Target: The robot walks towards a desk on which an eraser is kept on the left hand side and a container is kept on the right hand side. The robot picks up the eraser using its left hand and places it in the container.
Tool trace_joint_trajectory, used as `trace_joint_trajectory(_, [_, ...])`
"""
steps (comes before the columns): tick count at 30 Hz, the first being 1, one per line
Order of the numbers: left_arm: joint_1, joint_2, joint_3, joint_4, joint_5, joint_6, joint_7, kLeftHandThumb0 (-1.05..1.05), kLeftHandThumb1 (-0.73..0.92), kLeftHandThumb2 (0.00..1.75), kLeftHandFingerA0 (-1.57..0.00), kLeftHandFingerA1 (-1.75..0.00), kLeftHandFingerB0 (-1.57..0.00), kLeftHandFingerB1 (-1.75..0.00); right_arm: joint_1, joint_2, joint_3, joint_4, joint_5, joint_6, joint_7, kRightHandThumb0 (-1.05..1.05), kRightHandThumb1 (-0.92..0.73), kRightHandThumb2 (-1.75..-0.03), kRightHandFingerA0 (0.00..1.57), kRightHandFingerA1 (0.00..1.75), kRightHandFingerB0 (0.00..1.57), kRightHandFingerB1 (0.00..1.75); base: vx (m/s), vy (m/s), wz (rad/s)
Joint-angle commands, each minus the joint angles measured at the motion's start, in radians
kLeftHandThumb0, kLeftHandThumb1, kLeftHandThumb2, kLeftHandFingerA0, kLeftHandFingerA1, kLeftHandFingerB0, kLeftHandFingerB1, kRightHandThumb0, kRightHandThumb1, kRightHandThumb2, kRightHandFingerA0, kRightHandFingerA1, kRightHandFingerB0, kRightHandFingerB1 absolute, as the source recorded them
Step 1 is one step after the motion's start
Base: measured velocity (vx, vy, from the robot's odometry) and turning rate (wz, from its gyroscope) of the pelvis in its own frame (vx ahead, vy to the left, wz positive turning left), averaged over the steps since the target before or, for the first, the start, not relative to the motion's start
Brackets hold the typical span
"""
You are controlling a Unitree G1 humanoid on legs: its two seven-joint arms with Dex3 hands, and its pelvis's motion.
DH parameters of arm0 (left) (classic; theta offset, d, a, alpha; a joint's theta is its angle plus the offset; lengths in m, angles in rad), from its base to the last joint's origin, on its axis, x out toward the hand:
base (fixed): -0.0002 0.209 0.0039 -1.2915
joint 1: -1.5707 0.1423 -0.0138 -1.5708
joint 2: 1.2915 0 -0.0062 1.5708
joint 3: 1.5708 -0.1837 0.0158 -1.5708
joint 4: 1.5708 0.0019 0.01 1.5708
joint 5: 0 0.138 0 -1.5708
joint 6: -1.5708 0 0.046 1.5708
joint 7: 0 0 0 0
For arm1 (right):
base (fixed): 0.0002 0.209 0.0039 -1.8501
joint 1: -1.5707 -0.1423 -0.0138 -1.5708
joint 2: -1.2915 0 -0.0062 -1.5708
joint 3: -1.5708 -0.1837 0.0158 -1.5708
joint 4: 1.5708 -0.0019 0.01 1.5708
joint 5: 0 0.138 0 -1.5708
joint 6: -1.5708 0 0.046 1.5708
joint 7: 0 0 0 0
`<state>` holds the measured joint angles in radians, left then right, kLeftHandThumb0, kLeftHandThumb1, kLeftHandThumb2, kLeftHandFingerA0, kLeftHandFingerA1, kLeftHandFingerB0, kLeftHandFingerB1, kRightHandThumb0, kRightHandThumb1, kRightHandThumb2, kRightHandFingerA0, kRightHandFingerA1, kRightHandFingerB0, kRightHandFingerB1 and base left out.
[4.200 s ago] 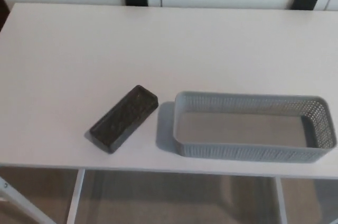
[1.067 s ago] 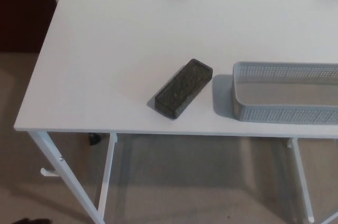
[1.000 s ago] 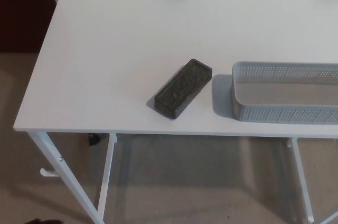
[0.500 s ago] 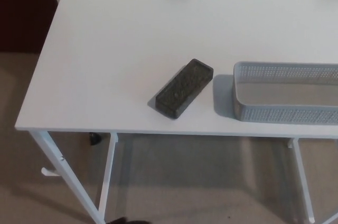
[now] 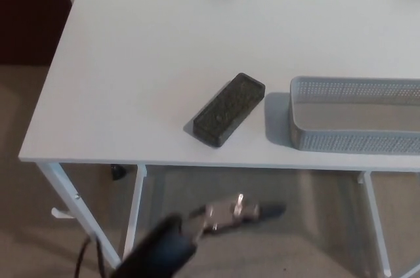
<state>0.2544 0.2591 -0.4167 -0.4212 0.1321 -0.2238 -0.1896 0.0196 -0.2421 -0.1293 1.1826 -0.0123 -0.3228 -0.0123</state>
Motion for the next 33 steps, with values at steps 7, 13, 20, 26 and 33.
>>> trace_joint_trajectory(7, [-0.761, -0.057, 0.131, -0.012, 0.39, 0.401, 0.03, -0.7, 0.42, 0.54, 0.0, -0.36, -0.17, -0.32, -0.022, -0.026, 0.018, -0.019, -0.026, 0.011, -0.018, -0.29, -0.41, -0.63, 0.7, 0.54, 0.54, 0.51, 0.0, 0.0, 0.0])
trace_joint_trajectory(13, [-0.807, -0.06, 0.051, 0.266, 0.535, 0.487, 0.124, -0.64, 0.41, 0.73, 0.0, 0.0, -0.12, -0.2, -0.026, -0.03, 0.033, -0.015, -0.038, 0.015, -0.023, -0.29, -0.43, -0.63, 0.65, 0.52, 0.53, 0.5, 0.0, 0.0, 0.0])
trace_joint_trajectory(20, [-0.862, -0.105, -0.017, 0.511, 0.569, 0.616, 0.166, -0.63, 0.4, 0.72, 0.0, 0.0, -0.09, -0.16, -0.023, -0.029, 0.033, -0.02, -0.03, 0.012, -0.011, -0.19, -0.49, -0.54, 0.67, 0.47, 0.56, 0.45, 0.0, 0.0, 0.0])
trace_joint_trajectory(26, [-0.882, -0.166, -0.078, 0.709, 0.6, 0.68, 0.233, -0.61, 0.39, 0.7, 0.0, 0.0, -0.07, -0.13, -0.029, -0.025, 0.036, -0.027, -0.033, 0.022, -0.021, -0.27, -0.42, -0.62, 0.66, 0.54, 0.53, 0.51, 0.0, 0.0, 0.0])
trace_joint_trajectory(33, [-0.894, -0.215, -0.114, 0.878, 0.609, 0.694, 0.299, -0.62, 0.39, 0.73, 0.0, -0.04, -0.02, -0.12, -0.042, -0.028, 0.03, -0.021, -0.029, 0.029, -0.017, -0.28, -0.41, -0.63, 0.64, 0.56, 0.54, 0.51, 0.0, 0.0, 0.0])
